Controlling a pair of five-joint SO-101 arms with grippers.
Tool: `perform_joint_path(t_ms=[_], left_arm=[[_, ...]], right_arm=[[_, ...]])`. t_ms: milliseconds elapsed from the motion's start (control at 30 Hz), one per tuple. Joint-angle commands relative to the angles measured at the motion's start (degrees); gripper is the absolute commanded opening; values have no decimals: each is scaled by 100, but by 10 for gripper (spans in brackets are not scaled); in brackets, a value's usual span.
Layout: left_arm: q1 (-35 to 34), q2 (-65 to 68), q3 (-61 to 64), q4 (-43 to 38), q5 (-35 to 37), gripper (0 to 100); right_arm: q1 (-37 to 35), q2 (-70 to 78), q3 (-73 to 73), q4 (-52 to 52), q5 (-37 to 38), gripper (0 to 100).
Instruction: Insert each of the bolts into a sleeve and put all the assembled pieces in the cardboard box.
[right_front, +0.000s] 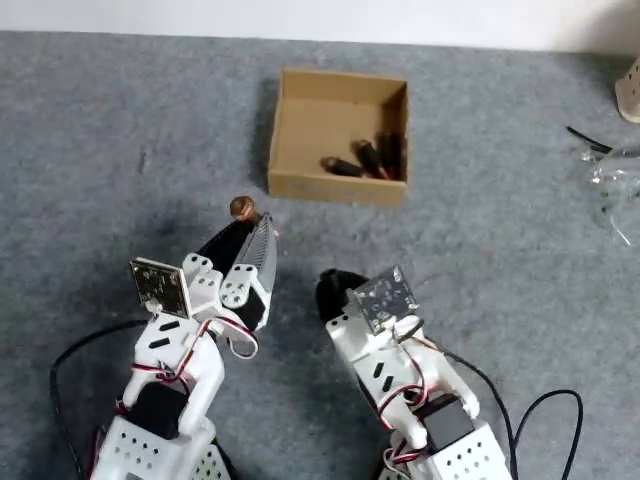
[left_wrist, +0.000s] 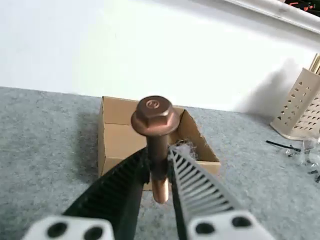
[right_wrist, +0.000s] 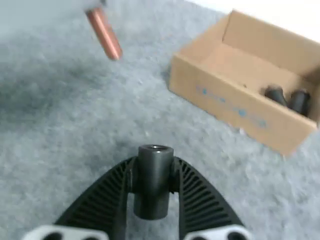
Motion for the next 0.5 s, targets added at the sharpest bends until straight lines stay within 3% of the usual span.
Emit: perform_joint_path(t_ms=[0, 267, 467], left_arm=[[31, -92, 110, 18, 62, 5], [22, -101, 75, 0, 62, 5], [101, -101, -198, -9, 70, 5]], right_arm=[[-286, -66, 655, -567, -18, 10], [-673, -66, 681, -804, 18, 5], [-673, -66, 690, -734, 624, 5]])
